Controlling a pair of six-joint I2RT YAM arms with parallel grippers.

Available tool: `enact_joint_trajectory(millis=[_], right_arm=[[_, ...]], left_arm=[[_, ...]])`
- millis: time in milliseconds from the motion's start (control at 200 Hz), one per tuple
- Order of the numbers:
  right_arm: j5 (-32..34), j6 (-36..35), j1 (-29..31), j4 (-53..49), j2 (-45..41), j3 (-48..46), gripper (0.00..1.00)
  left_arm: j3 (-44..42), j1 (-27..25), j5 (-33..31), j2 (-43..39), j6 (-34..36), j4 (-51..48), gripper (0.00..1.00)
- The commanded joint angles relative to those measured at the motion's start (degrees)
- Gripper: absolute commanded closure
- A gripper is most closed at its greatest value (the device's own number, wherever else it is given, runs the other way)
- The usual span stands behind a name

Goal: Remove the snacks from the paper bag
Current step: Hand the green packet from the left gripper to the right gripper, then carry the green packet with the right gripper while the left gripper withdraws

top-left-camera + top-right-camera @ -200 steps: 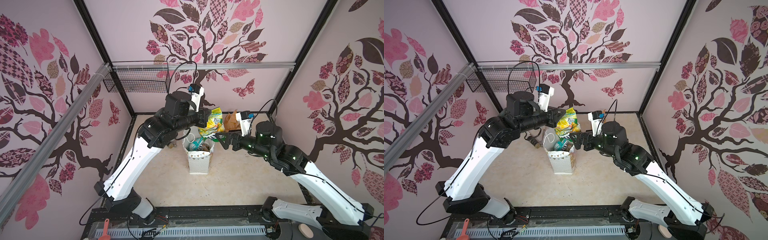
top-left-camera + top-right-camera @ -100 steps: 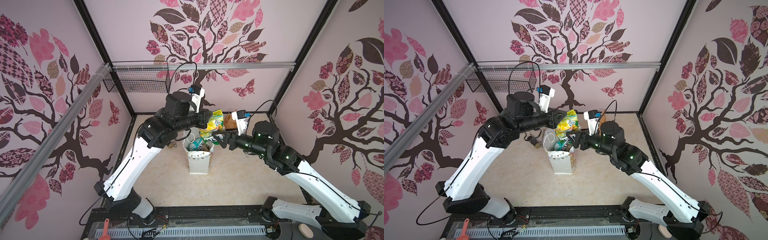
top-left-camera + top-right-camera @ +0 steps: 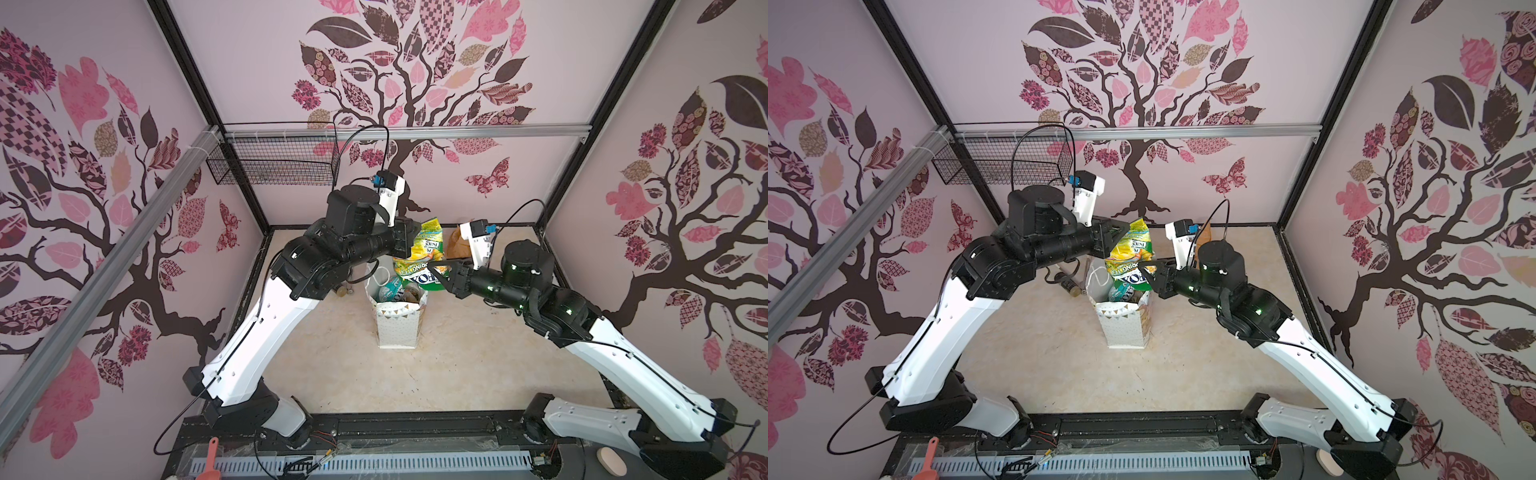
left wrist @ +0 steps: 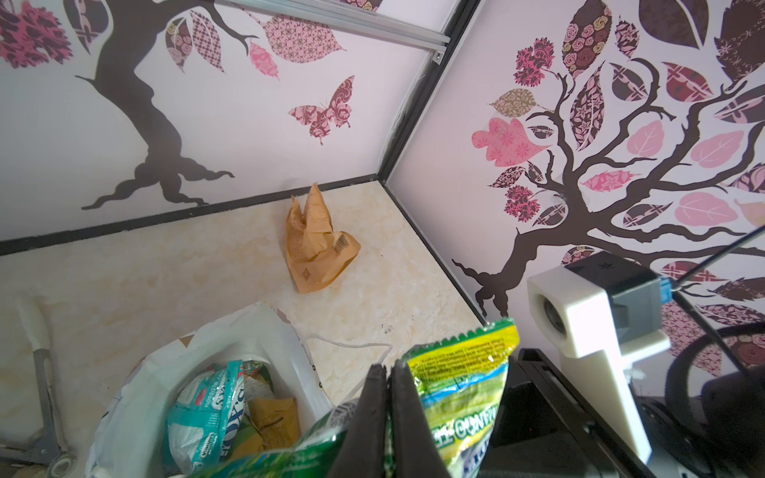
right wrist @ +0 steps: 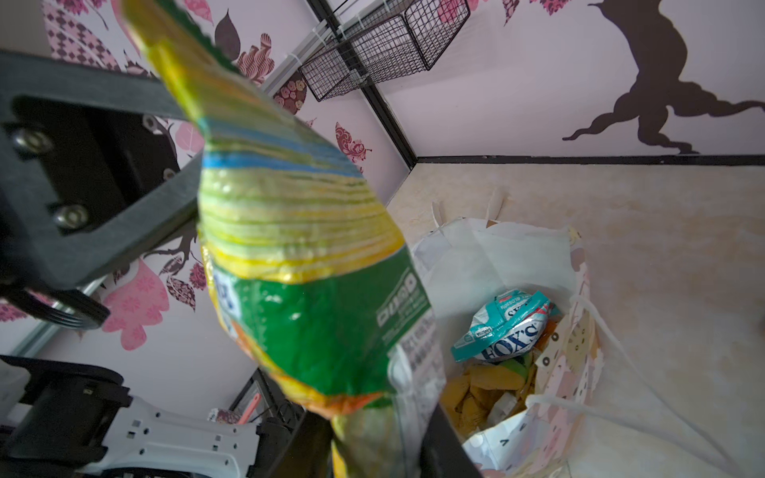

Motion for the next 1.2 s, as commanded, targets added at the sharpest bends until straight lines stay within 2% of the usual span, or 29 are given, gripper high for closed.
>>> enact_joint_trajectory(millis=[0, 100, 180, 295, 515, 685, 795, 930, 1195], right_arm=[[-0.9, -0.2, -0.1, 1.9, 0.8, 1.5, 0.80], [-1.0, -0.4, -0.3, 1.9, 0.8, 1.5, 0.89], [-2.0, -0.2, -0.8, 2.1, 1.1, 1.9, 0.95], [-3.7, 0.7, -1.7, 3.1, 1.6, 2.2, 1.00], [-5.7, 1.5, -4.3, 3.5, 3.5, 4.6, 1.00], [-9.6, 2.5, -9.1, 3.5, 5.0, 6.4, 1.00], [-12.9, 2.0, -13.2, 2.6, 6.8, 8.2, 1.00], [-20.0, 3.9, -21.5, 3.4, 9.3, 9.9, 1.00], [-29.4, 4.7, -37.6, 2.6, 15.4, 10.6, 1.00]], left_arm=[[-2.1, -0.3, -0.8, -2.5, 2.1, 4.5, 0.77], [-6.5, -0.2, -1.7, -5.3, 3.7, 7.9, 0.59], [-11.8, -0.2, -2.0, -8.2, 4.7, 11.5, 0.54], [-15.2, -0.2, -3.1, -11.1, 6.3, 14.2, 0.44], [-19.8, -0.2, -2.3, -15.7, 12.4, 17.3, 0.17], [-25.8, -0.4, 0.6, -20.5, 18.4, 19.0, 0.02], [-29.5, -0.4, 2.6, -23.3, 21.4, 19.4, 0.02], [-32.3, -0.4, 4.8, -25.6, 23.8, 17.6, 0.02], [-35.4, -0.7, 7.5, -28.6, 29.0, 12.9, 0.02]])
